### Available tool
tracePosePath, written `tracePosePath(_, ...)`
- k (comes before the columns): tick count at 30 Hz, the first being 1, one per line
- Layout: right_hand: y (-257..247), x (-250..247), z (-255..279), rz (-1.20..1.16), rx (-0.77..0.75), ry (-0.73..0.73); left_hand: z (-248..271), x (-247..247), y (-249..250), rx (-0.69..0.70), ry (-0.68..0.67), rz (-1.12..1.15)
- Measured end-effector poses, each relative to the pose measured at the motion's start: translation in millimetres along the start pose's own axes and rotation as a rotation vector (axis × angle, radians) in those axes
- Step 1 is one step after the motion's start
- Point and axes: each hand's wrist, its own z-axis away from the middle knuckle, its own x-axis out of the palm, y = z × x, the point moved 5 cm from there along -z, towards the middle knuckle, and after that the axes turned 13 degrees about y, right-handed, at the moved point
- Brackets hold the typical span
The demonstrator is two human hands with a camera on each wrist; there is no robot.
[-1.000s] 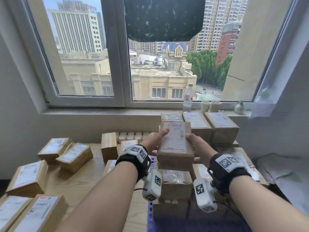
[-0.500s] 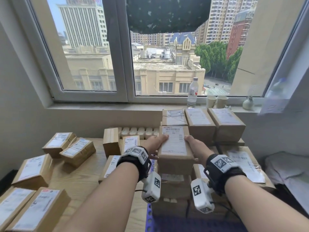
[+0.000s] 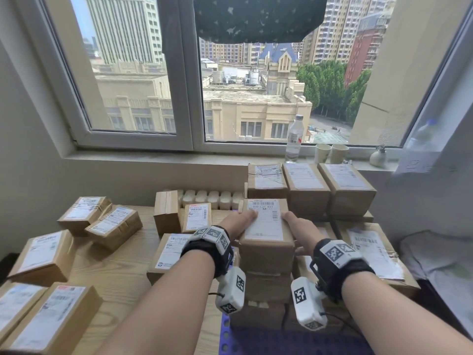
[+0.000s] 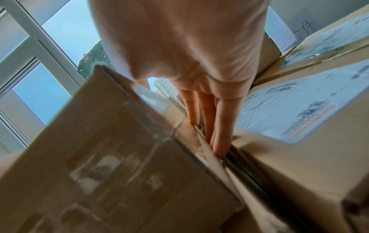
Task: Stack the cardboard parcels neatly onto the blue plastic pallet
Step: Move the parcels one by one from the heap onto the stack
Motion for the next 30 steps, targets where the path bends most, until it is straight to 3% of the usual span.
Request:
tracePosePath(5,-0.1,0.7,-4.1,0.015,-0.016,0.013,-5.6,2.3,5.0,0.067,-0.008,-0.071)
tracePosePath(11,-5.1,-3.0,-8.1,0.073,-0.08,0.053,-10.2,1.6,5.2,0.053,0.022,-0.095)
tracePosePath(15,-28.9,-19.7,-4.5,0.313,-0.3,0.233,0.0,-14.9,26.8,0.16,0.11,-0.186)
tracePosePath(19,-65.8,-22.8,8.7,0.406,-0.499,0.302,7.0,-34.8,50.9,0.264,0.18,-0.27)
tracePosePath(22,-86.0,-10.8,23.4,0.429,-0.619,0.286,8.2,-48.8,49.6,0.338,0.262,-0.39)
tracePosePath(30,-109.6,62.3,64.1,0.33,-0.867,0.127,25.3,-93.4,15.2,0.286,0.413,-0.469)
